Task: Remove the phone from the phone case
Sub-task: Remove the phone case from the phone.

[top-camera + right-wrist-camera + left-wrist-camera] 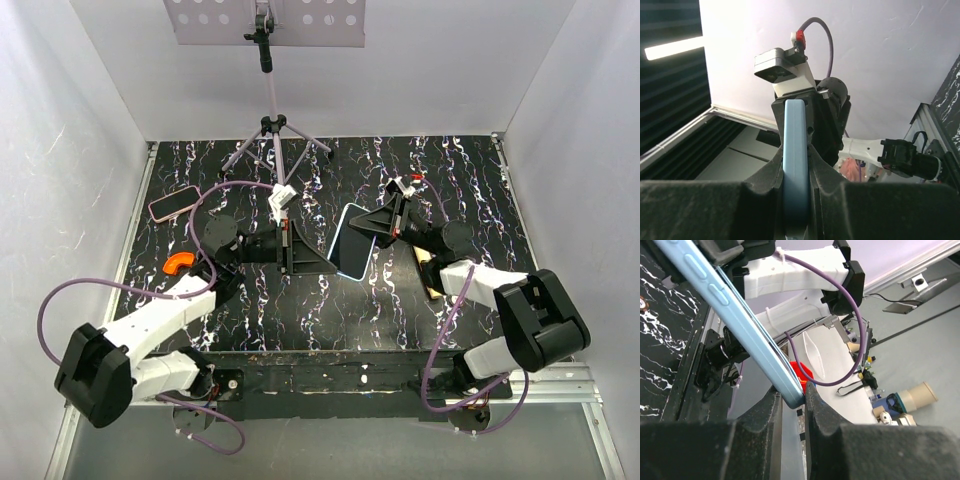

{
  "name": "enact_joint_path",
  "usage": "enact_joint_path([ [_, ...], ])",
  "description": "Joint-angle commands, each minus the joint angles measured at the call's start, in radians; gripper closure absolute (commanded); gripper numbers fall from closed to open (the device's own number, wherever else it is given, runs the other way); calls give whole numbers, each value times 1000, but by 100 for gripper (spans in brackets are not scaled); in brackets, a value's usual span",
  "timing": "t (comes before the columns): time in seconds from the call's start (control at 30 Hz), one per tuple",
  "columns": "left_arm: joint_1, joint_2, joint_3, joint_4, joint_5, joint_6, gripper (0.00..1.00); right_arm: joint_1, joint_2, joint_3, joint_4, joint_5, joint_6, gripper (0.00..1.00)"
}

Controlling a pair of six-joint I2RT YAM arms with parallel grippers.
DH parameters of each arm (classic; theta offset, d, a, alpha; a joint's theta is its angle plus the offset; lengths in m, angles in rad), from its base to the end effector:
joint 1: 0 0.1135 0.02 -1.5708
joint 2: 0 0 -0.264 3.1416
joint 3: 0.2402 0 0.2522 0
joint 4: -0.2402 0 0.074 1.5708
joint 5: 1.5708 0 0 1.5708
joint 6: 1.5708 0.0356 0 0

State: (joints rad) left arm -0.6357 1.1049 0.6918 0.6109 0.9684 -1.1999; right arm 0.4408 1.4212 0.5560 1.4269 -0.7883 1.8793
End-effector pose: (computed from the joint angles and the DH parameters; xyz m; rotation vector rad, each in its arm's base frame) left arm 0.1775 -0.1674 0.3245 0.5355 1.8042 -2.0412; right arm 0.2326 0.1376 0.2798 0.1181 1.5987 2.3386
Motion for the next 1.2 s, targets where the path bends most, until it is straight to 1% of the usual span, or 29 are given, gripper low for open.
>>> enact_joint_path([
  [0.0,-22,33,75,466,-31,45,100,71,82,-5,68,15,84,99],
  [0.2,-19,116,72,582,-34,48,100,102,114,2,176,50,170,99],
  [0.33,-18,151,63,598,-39,62,100,118,102,5,176,58,184,99],
  [0.4,-12,157,54,566,-54,80,100,121,85,2,178,66,182,99],
  [0.5,5,153,35,422,-103,131,100,119,56,4,178,89,169,99],
  [0.67,10,83,29,-12,-215,299,100,119,18,33,176,98,143,99],
  [0.7,10,66,22,-60,-238,322,100,119,13,41,175,98,132,99],
  [0.8,11,13,-21,-62,-223,333,100,101,12,44,175,101,93,99],
  [0.83,10,0,-31,-54,-188,303,92,92,13,41,170,98,80,99],
  [0.9,10,-29,-46,-88,-140,257,60,70,21,38,161,89,51,99],
  [0.93,10,-45,-55,-106,-125,237,40,62,27,38,153,81,38,99],
  [0.97,8,-66,-70,-106,-113,208,25,55,31,38,150,78,24,99],
  [1.03,7,-97,-89,-102,-102,146,7,50,42,45,139,80,0,99],
  [1.07,7,-105,-86,-124,-108,125,2,53,47,51,130,78,-14,99],
  [1.13,7,-105,-68,-204,-126,88,2,53,48,64,113,77,-43,99],
  [1.17,5,-94,-60,-224,-129,65,4,52,45,68,101,78,-60,99],
])
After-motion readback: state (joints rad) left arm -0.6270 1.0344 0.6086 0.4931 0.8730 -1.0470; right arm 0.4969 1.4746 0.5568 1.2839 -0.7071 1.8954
